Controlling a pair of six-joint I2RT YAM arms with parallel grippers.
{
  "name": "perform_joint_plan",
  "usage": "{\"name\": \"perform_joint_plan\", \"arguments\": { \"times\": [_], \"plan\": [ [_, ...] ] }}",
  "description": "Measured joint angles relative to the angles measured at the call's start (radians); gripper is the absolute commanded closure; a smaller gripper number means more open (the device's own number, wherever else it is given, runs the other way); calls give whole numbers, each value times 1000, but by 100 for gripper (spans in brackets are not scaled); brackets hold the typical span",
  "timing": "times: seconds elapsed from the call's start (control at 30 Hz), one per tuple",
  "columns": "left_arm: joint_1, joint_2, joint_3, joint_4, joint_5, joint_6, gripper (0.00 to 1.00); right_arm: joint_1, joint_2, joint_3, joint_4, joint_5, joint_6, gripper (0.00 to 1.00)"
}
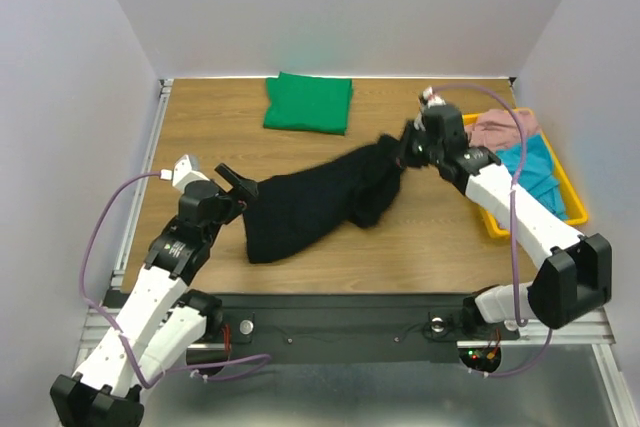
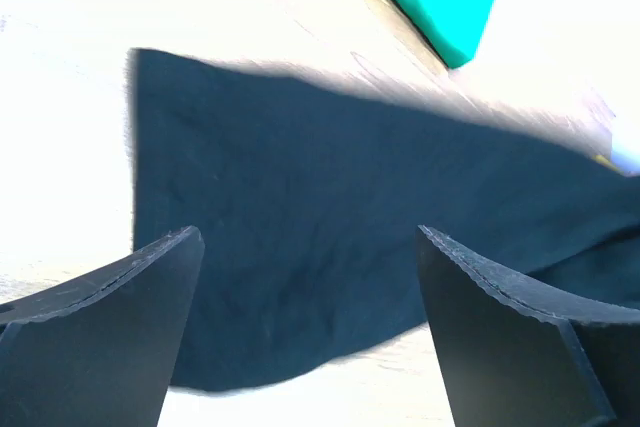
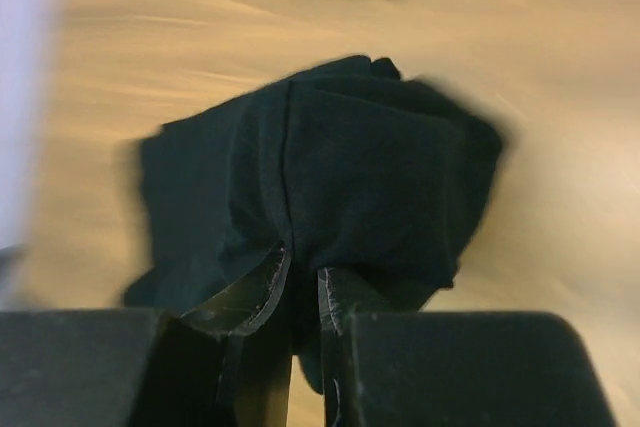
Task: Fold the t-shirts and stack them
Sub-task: Move the tshirt to the center of the board
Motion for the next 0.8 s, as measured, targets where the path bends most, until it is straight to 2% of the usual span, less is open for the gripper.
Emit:
{"name": "perform_joint_plan", "arguments": {
  "times": [0.03,0.13,0.17,0.23,0.37,0.7,0.73,0.8],
  "plan": [
    [0,5,0,1,-4,-4,1,-3,-24,-93,5,73,10,84],
    [0,44,0,6,-11,-8,1,-21,-37,-306,-2,246,37,54],
    [0,59,0,6,-14,-8,1,-26,-31,-357,-4,293,47,30],
    [0,100,0,6,-21,-9,1,-37,-24,-440,-18,375,63,1],
    [0,218,-14,29,-37,-14,1,-40,-56,-458,-28,447,68,0],
    [48,596,31,136,-17,24,2,-40,-209,-358,-23,465,21,0],
    [54,634,45,148,-10,27,2,-40,-211,-355,-22,465,18,0],
    [64,705,73,179,6,35,10,-40,-212,-350,-22,465,10,0]
  ]
}}
